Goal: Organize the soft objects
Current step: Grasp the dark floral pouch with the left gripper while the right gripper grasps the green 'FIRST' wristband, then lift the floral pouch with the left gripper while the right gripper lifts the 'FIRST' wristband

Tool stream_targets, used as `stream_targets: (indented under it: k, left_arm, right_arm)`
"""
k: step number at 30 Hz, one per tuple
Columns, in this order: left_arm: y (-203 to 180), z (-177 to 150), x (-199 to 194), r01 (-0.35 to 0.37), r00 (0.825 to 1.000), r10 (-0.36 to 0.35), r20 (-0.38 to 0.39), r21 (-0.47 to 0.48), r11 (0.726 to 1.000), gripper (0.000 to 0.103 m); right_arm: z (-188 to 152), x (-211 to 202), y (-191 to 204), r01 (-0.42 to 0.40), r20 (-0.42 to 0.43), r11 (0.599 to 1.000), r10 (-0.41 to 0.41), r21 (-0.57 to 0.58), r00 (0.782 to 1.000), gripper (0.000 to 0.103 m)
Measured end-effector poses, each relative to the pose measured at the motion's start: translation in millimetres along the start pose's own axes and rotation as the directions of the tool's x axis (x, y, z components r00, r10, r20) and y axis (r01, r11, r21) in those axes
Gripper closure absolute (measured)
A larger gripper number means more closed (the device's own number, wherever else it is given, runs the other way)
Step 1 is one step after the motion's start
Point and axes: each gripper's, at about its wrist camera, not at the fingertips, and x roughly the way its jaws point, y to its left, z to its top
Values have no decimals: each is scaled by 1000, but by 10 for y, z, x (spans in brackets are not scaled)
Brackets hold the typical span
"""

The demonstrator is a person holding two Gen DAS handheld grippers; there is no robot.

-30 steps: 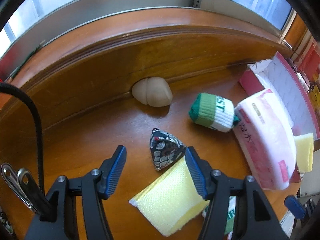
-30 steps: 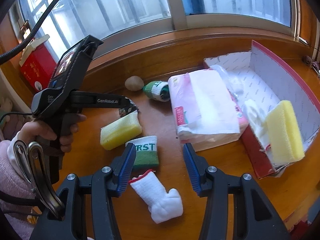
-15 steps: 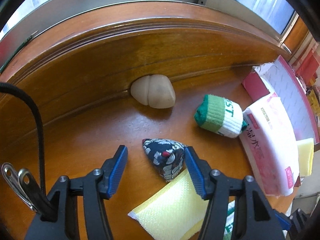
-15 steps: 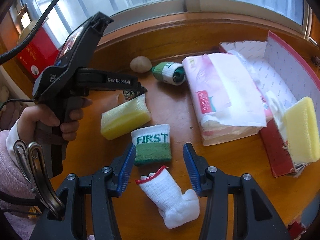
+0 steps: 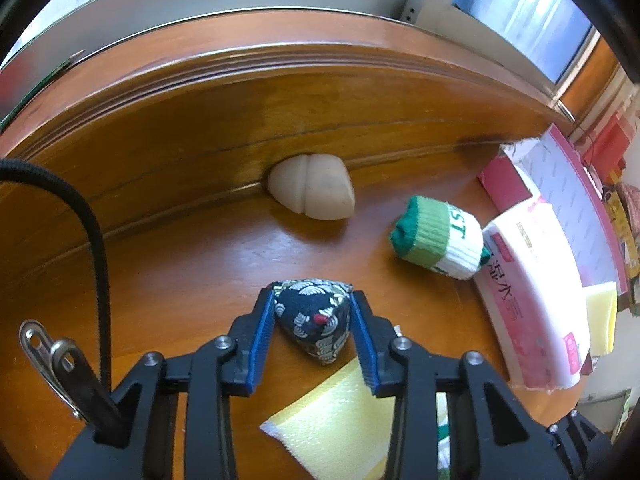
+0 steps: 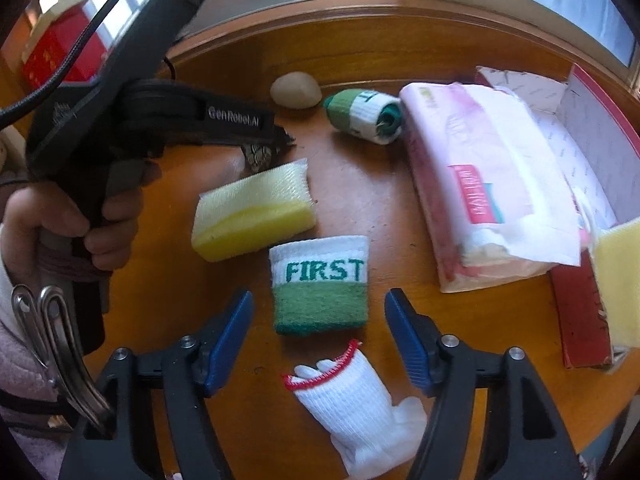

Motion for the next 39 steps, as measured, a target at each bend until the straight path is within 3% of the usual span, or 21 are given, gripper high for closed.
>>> stream_targets:
  k: [9,10,12,15,39]
  left_arm:
    - [130,-6,-50,-6,1000,6,14,-37,999,64]
    - [119,-2,-44,-7,1000,7,15,-39,999,64]
    - [127,-8,-63,-6,1000,7,17,-41,999,64]
    - [144,-27,-101,-5,1000,5,21,-43,999,64]
    - [-55,-53,-490,-18,996,18,92,-2,1000,64]
  right_arm:
    - [51,145,17,15,-10,1000,-15,-19,1000,34]
    - [48,151,10,16,-11,1000,-16,-21,1000,36]
    - [68,186,5,23,-12,999,-23,-26,1000,54]
    - [68,208,-13,18,-4,999,-18,-33,1000,60]
    - [-20,-362,127,-12,137,998,21,-68,990,61]
